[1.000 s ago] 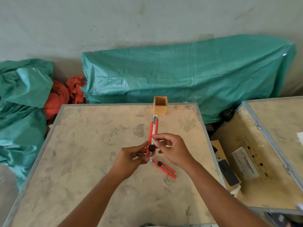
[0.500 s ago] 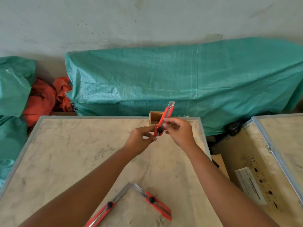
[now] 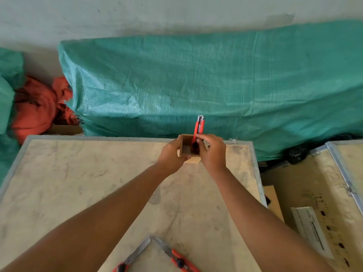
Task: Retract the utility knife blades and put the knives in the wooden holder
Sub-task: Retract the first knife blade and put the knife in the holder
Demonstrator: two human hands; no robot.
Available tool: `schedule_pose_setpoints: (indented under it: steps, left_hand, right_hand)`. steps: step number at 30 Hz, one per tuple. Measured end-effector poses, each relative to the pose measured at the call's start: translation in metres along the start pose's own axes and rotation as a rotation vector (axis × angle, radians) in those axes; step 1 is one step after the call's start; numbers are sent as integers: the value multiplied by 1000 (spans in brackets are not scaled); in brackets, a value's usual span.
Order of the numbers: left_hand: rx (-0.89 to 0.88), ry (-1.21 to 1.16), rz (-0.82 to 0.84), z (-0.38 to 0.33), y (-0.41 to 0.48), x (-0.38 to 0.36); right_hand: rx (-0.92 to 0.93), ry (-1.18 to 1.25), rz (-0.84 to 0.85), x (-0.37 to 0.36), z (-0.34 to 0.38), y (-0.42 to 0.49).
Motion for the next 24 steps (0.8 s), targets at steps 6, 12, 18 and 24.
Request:
schedule_pose_setpoints:
  steps: [6,12,18,24]
  left_hand:
    - [-2,-50,-15,-3,-3,-2]
    - [51,-70,-71,-2,-24,10]
    - [156,-68,-116,26,-87,39]
    - [174,-139,-131,56,-170,78]
  right_hand:
    - [-33,-25,-6,0,-3,-7]
    - [-40,45,-20,19,10,-24]
    - [-39,88,8,39,52,-73]
    - [-100,141,234,23,106,-148]
Point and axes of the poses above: each hand's wrist, its own y-axis towards the middle knuckle, its own x-axis out of the back of the hand, z = x × y, the point moved 6 cm from there along y, towards the middle knuckle, and after that the axes turned 4 degrees about -z, right-handed, at the moved point
